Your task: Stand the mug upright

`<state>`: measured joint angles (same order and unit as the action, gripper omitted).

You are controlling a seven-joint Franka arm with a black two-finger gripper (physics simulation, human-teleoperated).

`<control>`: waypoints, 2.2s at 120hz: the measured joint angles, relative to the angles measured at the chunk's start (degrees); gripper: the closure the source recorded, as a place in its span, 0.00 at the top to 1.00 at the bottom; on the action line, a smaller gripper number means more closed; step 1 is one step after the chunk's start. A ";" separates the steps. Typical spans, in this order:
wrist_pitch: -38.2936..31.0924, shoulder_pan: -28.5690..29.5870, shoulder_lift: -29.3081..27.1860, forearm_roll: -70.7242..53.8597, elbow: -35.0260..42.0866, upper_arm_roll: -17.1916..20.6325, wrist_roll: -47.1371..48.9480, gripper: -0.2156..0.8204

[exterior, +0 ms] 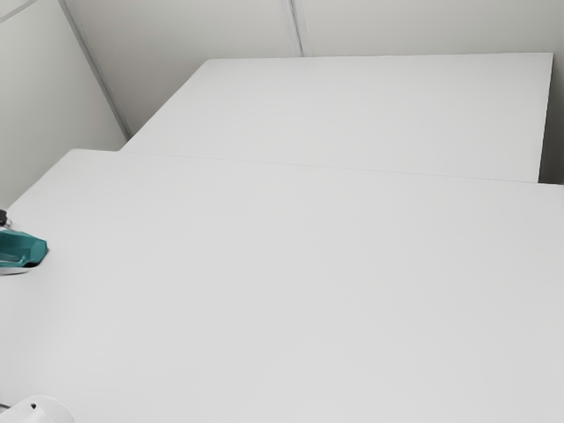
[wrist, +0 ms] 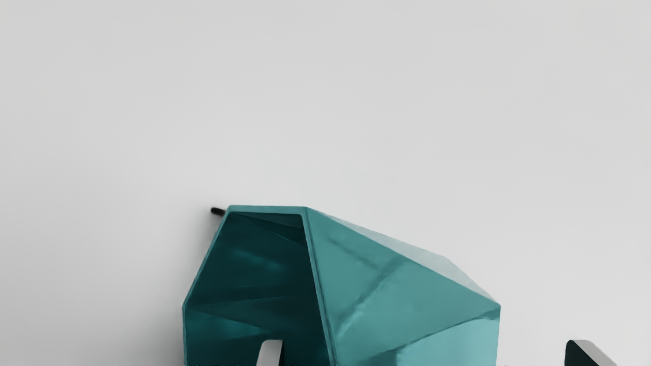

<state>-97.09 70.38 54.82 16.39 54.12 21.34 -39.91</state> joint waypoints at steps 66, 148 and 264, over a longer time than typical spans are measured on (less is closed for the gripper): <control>3.76 1.37 0.18 2.75 -0.14 0.01 2.34 0.14; 3.95 -0.81 -2.60 2.88 0.12 1.08 3.42 0.03; 0.25 -29.73 -31.53 -14.02 23.87 -5.24 12.91 0.03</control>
<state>-96.85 40.65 23.30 2.37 77.99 16.10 -27.00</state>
